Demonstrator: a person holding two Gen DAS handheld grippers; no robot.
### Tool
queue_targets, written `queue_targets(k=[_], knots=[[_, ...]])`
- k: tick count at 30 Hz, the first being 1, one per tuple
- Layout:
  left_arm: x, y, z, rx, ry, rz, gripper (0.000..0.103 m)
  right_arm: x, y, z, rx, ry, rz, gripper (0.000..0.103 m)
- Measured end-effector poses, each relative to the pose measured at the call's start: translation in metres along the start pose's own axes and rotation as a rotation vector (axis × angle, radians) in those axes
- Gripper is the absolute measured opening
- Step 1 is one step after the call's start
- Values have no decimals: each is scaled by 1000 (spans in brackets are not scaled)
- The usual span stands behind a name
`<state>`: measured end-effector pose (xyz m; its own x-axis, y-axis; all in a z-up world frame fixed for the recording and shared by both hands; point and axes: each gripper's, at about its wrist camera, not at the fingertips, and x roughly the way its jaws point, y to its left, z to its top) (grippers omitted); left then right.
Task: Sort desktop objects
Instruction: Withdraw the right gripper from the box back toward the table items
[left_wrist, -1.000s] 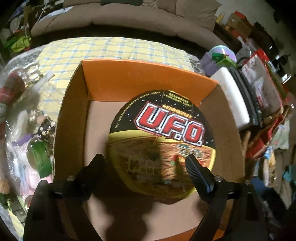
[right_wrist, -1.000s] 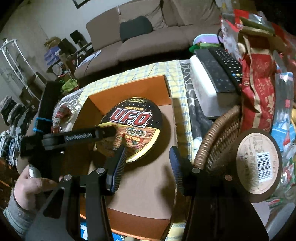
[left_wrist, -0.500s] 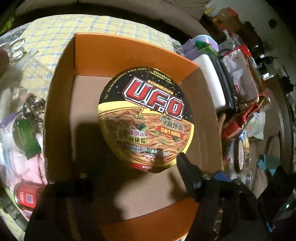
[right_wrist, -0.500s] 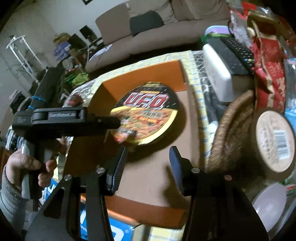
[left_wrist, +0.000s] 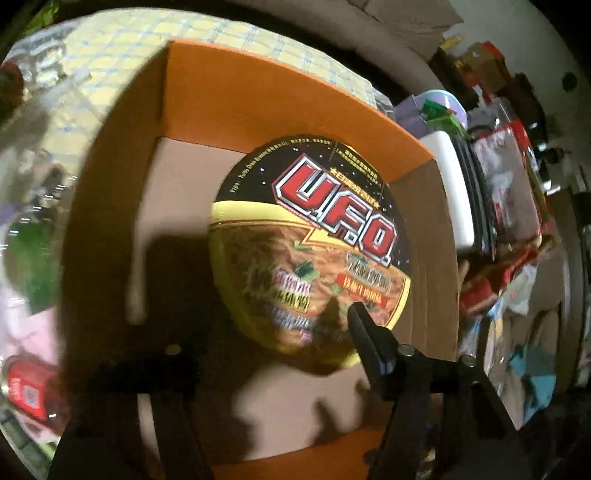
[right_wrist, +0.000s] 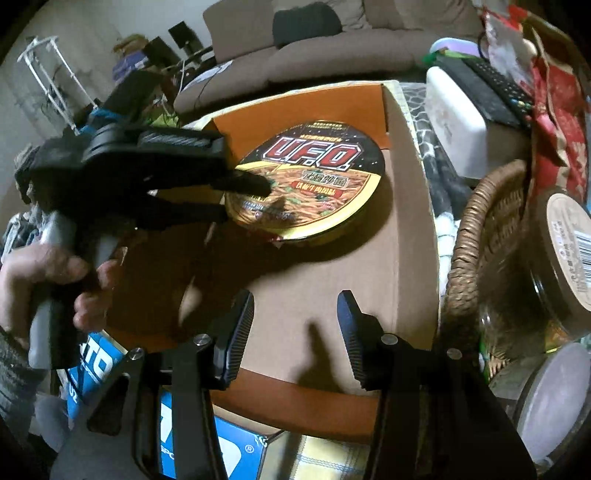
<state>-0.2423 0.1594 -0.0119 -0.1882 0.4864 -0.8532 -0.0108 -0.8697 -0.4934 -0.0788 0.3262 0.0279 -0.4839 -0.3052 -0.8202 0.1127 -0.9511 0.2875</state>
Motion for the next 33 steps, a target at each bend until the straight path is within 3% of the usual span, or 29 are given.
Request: queue_targets(k=[4,8,12,18,20,22,24,27,30,31,33], knots=[[15,-13,-5,8,15,-26,68,0,4,-3,-5,-5,-4,45],[27,-22,-7,12,20,-36,79,1,10,-7,-38,4,-30,46],[32,-25,-11,39,80,-91,83,0,11,-7,-23,6,-32,47],[-46,-20,-33,148,-5,-146,95,-19,8,-2,60,-57,17,48],[-79,-18,-43,212,-52,-117,103,-27,16,-1,61,-83,16,57],[-117,-9,-60,298,-134,-37,103,-35,27,1,55,-108,11,76],[-145,7,-75,339,-189,21,103,-43,40,-1,52,-130,2,103],[-178,39,-98,356,-237,46,103,-49,57,0,52,-130,16,103],[-207,85,-122,362,-280,124,103,-58,86,-6,29,-137,21,103],[-213,104,-131,346,-278,162,103,-61,95,-9,24,-138,29,103],[-218,139,-143,297,-274,170,103,-62,107,-14,16,-140,39,103]])
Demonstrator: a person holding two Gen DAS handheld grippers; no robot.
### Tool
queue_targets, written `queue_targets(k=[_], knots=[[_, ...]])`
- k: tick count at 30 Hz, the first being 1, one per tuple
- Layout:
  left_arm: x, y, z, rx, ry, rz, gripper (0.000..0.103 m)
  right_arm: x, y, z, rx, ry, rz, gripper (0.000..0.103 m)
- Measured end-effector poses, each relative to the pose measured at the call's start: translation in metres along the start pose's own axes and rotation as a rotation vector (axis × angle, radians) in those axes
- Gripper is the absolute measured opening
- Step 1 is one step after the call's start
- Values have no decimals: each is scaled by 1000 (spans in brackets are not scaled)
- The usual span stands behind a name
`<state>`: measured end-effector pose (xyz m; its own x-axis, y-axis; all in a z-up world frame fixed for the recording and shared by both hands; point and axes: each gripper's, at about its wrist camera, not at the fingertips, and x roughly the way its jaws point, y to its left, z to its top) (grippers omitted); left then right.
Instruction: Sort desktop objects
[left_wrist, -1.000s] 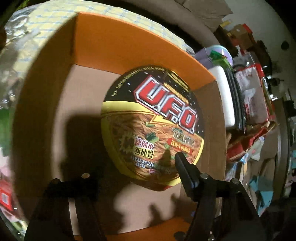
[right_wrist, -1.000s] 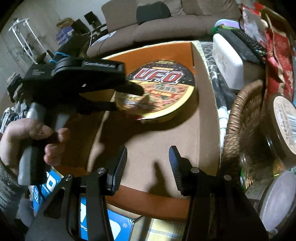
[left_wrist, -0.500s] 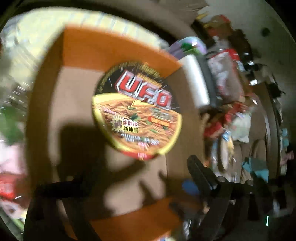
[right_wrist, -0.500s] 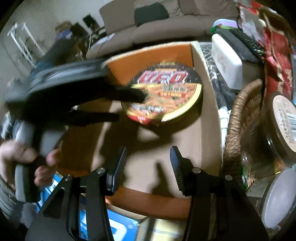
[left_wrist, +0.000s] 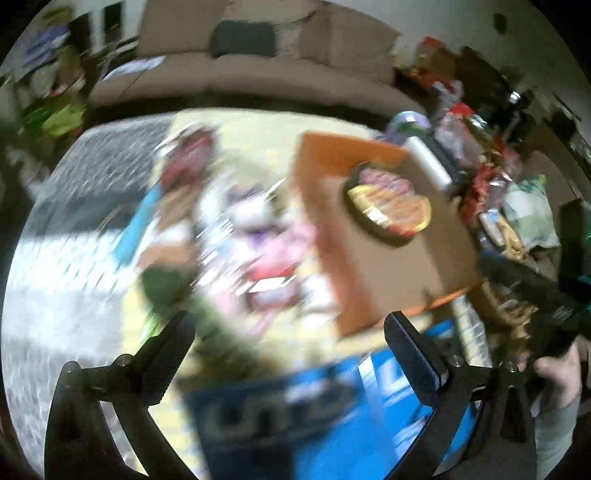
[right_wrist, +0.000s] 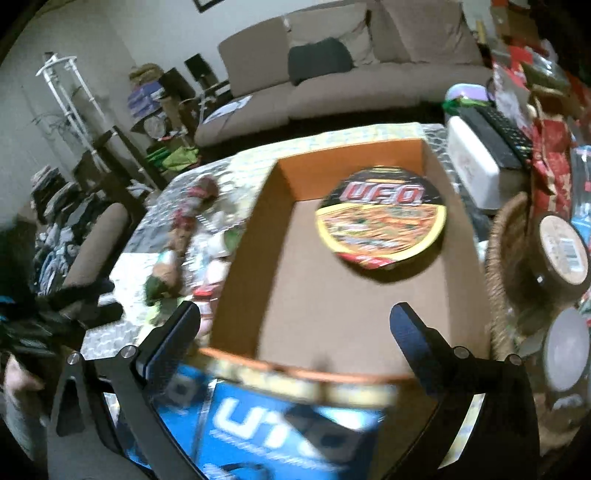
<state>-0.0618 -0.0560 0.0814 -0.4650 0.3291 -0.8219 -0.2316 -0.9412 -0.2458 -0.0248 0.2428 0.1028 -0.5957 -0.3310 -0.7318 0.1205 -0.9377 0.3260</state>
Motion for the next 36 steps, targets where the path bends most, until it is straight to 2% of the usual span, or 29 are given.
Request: queue_targets(k=[1,4,8,11,14,17,22,28,31,33,34,35,36], knots=[[-3,12,-7,-16,-2,1,103,-1,11,-4,-7,0,9,103],[-3,51,-28,-63,-12,74,103,-3,39,-14,-25,-6,35,103],[-4,99,-42,-124,-61,140,103,7,71,-20,-42,3,74,103],[-3,123,-42,-182,-92,142,103,18,95,-22,-51,12,112,103],[0,127,-37,-191,-124,142,103,36,118,-22,-58,19,142,103],[10,121,-27,-151,-136,158,103,57,138,-19,-58,22,163,103],[34,114,-12,-119,-131,183,103,84,151,-11,-20,32,191,103],[71,117,-7,-83,-69,205,103,112,152,-5,7,48,206,103],[85,122,-6,-80,-49,249,103,121,153,-5,23,54,214,103],[90,128,-4,-122,-43,246,96,128,152,-8,31,67,218,103],[92,131,-3,-137,-35,227,87,129,152,-9,33,72,218,103],[93,134,-3,-162,-22,208,73,131,152,-10,34,75,218,103],[94,136,-3,-182,-14,189,68,134,152,-12,38,79,220,103]])
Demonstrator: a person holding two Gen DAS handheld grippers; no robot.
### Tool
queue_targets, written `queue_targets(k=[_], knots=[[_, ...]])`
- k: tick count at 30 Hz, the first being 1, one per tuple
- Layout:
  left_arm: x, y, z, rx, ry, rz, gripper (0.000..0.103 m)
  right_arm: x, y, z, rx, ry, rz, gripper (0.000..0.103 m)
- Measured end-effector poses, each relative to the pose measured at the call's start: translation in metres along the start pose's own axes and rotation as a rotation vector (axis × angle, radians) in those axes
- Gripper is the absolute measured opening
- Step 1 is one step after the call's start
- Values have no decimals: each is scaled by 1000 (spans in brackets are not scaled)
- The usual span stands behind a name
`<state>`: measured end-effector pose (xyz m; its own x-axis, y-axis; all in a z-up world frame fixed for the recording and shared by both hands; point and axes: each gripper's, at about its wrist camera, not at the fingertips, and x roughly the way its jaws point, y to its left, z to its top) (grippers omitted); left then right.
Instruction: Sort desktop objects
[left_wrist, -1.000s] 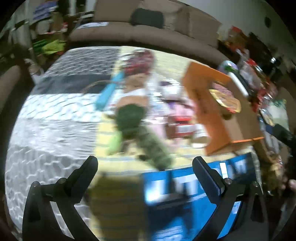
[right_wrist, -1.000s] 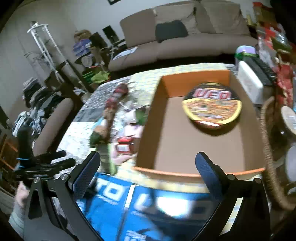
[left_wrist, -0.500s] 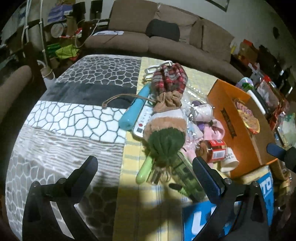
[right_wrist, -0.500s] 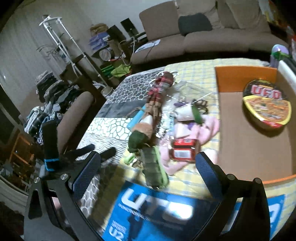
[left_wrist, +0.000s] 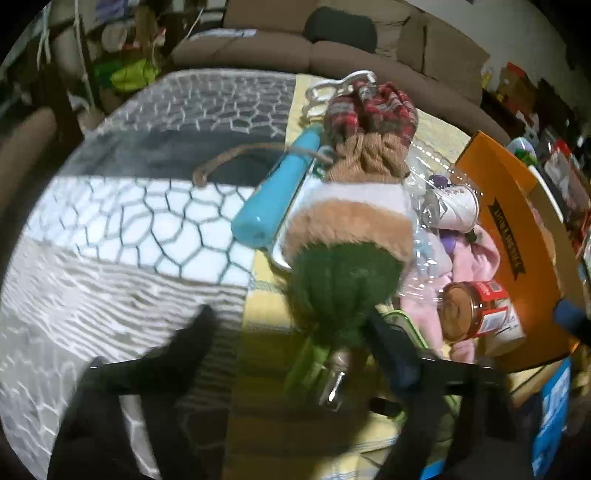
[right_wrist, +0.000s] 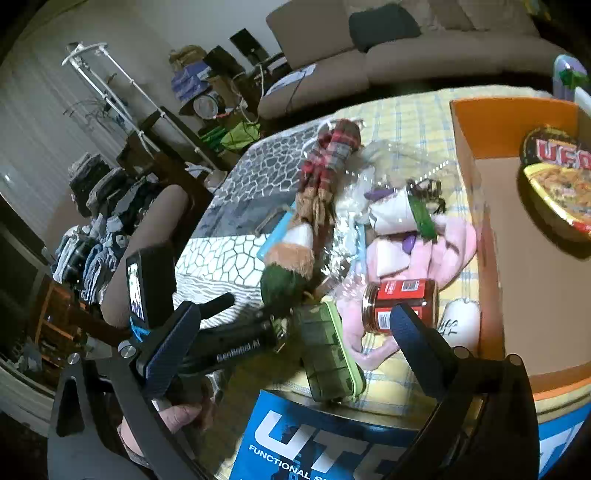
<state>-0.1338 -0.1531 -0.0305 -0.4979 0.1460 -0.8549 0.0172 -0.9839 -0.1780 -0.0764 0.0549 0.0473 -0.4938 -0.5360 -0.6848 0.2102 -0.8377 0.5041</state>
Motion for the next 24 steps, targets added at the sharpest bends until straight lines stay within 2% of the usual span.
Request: queue_targets(k=[4,5,9,14,17,19,20,21,22,23,24], knots=[[-9,0,-1,-27,-15,-70,32,4,0,-4,11,7,16,103],[-12,0,0,-27,-26,-88,28,4,0,-6,10,6,18,103],[-35,7,4,-80,-75,-211,28,-4,0,-9,-2,-17,42,103],[-72,14,13,-104,-152,-310,23,-21,-5,-7,-16,-45,51,103],[-79,19,15,-130,-165,-349,15,-30,-6,-4,-27,-57,46,103],[-78,24,17,-155,-152,-386,15,-35,-5,-4,-31,-62,53,103],[-78,24,18,-148,-147,-379,16,-36,-5,-3,-35,-61,57,103],[-78,25,17,-147,-150,-336,16,-36,-4,-4,-40,-60,50,103],[-77,28,17,-145,-157,-299,26,-37,-3,-5,-43,-57,46,103],[-72,31,17,-131,-146,-276,57,-37,-2,-6,-43,-54,49,103],[-67,32,17,-123,-128,-253,71,-36,-3,-7,-43,-49,49,103]])
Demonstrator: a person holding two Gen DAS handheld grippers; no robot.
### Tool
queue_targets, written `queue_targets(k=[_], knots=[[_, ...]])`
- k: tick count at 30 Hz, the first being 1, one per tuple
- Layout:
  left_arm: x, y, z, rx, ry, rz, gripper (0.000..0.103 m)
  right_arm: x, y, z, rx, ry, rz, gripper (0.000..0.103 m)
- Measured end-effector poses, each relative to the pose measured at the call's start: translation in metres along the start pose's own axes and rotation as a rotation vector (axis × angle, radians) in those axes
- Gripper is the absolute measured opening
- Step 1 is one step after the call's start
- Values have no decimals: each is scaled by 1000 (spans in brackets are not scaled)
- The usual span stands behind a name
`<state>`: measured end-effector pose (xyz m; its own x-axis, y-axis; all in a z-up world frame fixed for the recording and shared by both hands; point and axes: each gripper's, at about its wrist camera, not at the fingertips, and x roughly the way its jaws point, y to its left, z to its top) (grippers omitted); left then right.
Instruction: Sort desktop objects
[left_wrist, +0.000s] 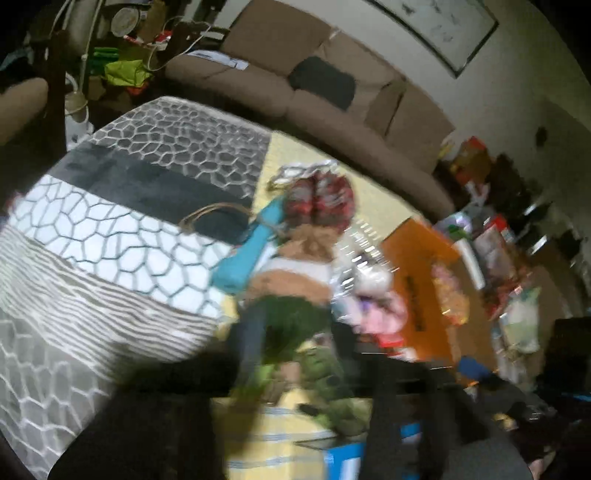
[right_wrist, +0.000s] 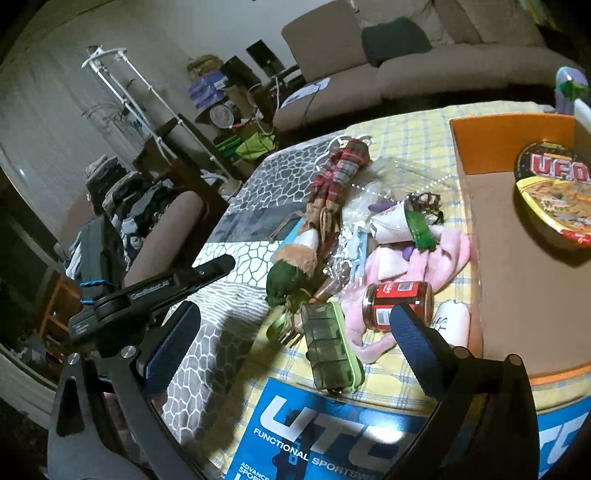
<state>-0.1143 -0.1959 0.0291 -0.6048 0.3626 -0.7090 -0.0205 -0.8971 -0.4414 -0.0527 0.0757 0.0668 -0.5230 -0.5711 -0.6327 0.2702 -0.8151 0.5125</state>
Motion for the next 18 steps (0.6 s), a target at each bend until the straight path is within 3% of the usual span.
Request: queue_targets(k=[1,3,8,10,12,13,18], knots=[[7,2,-1,9,16,13,85,1,-1,-2,3,5,-2,103],[17,2,-4,35,28,26,85,2,-1,-5,5,8,2,103],[59,-14,-14,124,80,143,86,11,-3,-7,6,21,-4,103],[68,-14,-16,129,86,142,85,17,-1,-3,-1,27,-3,103],[73,-13,-16,110,93,116,68,22,-1,2,0,29,2,103],[74,-12,-16,93,104,97,35,26,-1,8,7,30,12,103],[63,-18,-15,67,93,55,31,60,-1,41,50,56,34,103]])
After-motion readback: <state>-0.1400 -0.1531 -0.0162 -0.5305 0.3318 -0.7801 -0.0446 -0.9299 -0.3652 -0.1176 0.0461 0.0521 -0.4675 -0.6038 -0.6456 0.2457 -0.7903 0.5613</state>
